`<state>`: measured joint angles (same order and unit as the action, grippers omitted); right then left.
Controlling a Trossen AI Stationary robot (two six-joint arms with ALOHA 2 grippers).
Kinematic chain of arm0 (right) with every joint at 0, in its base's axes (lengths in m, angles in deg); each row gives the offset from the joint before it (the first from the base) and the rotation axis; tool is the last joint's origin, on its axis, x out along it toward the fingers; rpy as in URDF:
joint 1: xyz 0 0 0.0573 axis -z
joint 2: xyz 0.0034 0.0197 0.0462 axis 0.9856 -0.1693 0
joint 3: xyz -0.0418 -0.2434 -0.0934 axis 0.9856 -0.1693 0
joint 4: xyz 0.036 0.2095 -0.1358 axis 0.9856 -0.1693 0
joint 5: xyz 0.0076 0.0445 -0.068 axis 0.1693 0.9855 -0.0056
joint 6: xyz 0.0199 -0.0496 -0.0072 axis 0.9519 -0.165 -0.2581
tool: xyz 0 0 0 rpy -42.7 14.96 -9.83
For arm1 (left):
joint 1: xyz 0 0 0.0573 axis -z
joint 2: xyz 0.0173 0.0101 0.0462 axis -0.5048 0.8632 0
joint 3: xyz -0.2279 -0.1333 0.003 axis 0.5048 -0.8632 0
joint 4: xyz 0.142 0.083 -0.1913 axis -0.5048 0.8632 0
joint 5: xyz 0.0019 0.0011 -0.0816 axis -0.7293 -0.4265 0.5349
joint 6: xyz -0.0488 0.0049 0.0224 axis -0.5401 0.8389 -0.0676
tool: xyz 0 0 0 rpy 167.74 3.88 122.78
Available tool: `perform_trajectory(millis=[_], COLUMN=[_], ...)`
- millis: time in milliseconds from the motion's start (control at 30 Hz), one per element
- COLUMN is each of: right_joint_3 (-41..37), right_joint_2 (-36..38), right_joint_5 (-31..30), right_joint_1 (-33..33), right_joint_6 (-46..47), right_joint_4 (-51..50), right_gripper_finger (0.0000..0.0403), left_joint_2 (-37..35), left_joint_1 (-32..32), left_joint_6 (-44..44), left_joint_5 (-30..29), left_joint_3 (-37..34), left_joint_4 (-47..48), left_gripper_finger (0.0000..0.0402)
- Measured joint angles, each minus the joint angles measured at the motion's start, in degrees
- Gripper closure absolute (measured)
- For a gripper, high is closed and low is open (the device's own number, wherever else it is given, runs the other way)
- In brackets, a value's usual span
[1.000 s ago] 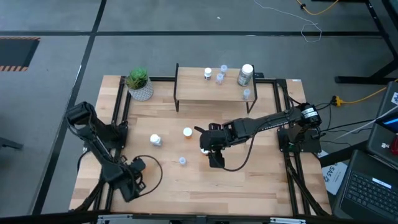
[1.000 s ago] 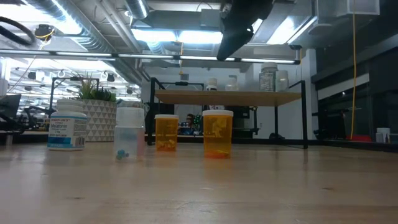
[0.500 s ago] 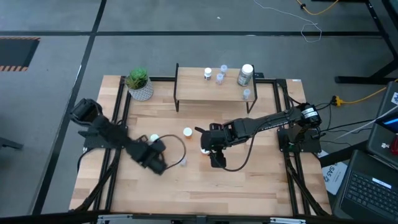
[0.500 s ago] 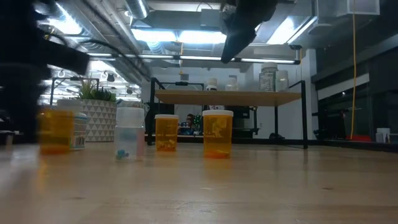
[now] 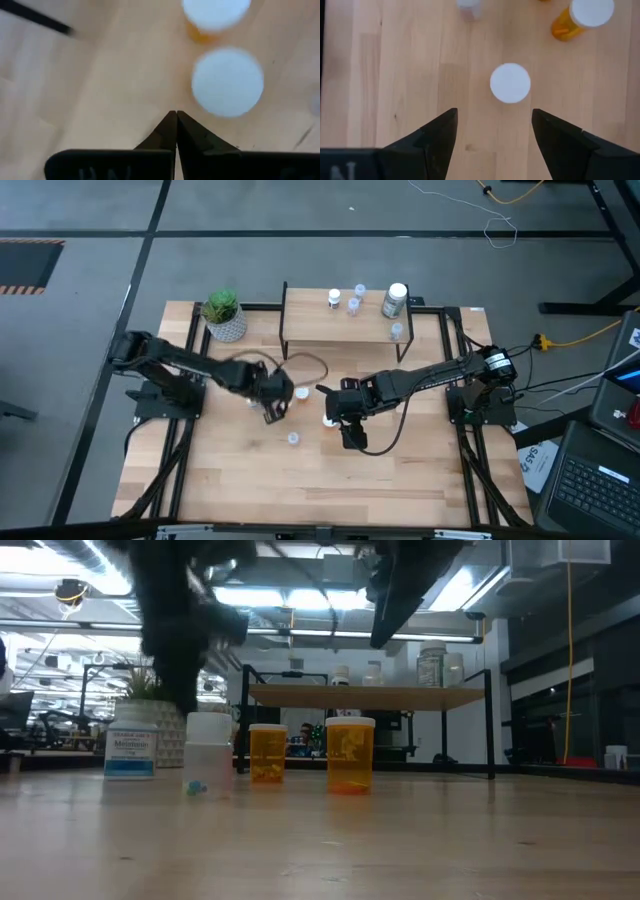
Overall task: Pick and place medicine bottles onto shelf by color
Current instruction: Put the orange pill bottle on the shelf
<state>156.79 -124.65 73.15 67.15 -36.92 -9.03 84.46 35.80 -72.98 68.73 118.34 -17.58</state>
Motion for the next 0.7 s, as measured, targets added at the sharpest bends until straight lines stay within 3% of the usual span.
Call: perform_trajectory(millis=[267,467,700], right_joint_3=[0.09,-0.09,-0.11], right_joint_2=[-0.49,-2.83,-7.12], right_joint_5=[-4.07,-2.26,-1.04], right_joint_1=[0.00,0.00,-0.01], right_joint_6=[0.08,-2.23,-8.28], right_joint_4=[3.72,5.16,9.07], right_gripper_finger=[0.0146,0.0146,0.0146], left_joint_2=[-12.09,-22.85,-32.99], left_joint_1=[-6.06,-7.11,-4.48], left_joint_6=[7.19,1.65,-1.88], left_joint_5=[-1.86,-2.38,-4.78], left_joint_3=[7.62,7.65,7.60], left_joint_4=[14.46,25.27,26.37], left_gripper_finger=[0.0401,0.0401,0.0401])
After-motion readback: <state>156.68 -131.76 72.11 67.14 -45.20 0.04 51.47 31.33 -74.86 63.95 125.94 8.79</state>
